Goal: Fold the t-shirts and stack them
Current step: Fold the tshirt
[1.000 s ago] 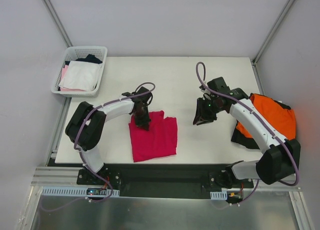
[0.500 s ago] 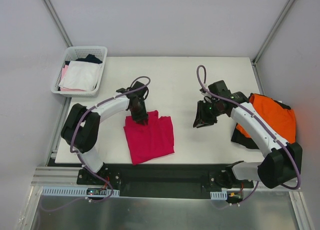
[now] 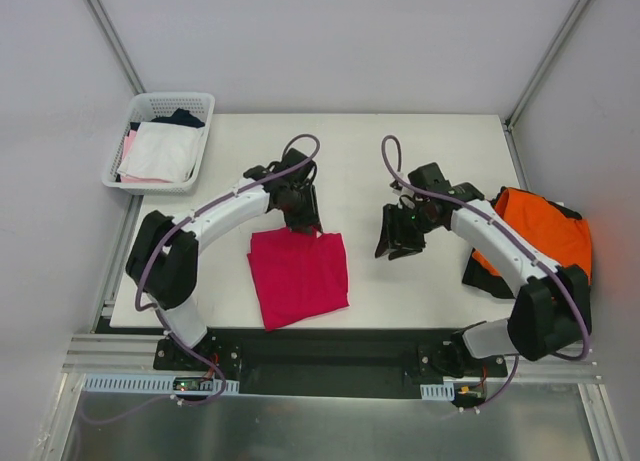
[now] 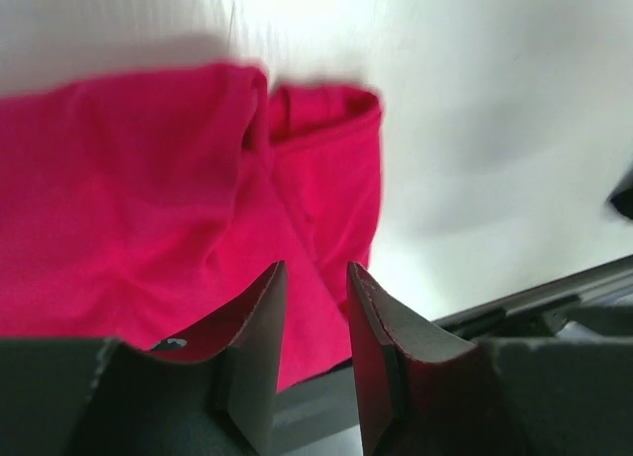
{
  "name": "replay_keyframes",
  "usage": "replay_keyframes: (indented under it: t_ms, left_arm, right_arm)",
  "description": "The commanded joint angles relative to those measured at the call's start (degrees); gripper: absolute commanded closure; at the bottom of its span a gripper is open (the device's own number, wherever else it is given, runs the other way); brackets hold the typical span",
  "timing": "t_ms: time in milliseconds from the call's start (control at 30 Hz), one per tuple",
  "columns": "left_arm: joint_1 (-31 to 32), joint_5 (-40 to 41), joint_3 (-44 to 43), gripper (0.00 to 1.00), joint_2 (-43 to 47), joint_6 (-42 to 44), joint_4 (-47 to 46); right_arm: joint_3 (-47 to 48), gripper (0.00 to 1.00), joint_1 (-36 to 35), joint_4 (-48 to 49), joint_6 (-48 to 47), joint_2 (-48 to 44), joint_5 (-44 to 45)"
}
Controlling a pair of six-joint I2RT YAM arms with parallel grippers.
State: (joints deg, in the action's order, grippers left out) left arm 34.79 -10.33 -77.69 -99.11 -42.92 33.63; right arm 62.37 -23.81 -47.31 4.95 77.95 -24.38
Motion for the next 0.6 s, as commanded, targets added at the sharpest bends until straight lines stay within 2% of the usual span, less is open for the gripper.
replay_keyframes:
  t_ms: [0,200,300,433,567]
  left_arm:
    - [2.21,-0.75,8.24,0.71,7.41,-3.48,3.02]
    - [2.39,0.74,23.01,0.87,22.26,-7.17,4.42]
    - [2.39,3.2,27.32,0.89,28.94,-9.11,7.93]
    - [2.39,5.31,31.63,0.87,34.85,-11.66,10.23]
    - [2.39,6.28,36.28,0.78,38.55,-14.47,10.67]
  right_arm:
    - [0.29,0.53,-0.79,5.55,-1.26,7.27,-4.71]
    - [6.09,0.53,-4.48,8.37,-1.87,17.75,-6.82]
    - [9.17,0.54,-6.68,9.42,-1.0,22.06,-7.17]
    - [12.59,0.54,-10.01,10.4,0.41,25.31,-7.61]
    - [17.16,0.54,-12.83,9.96,1.11,29.26,-7.26]
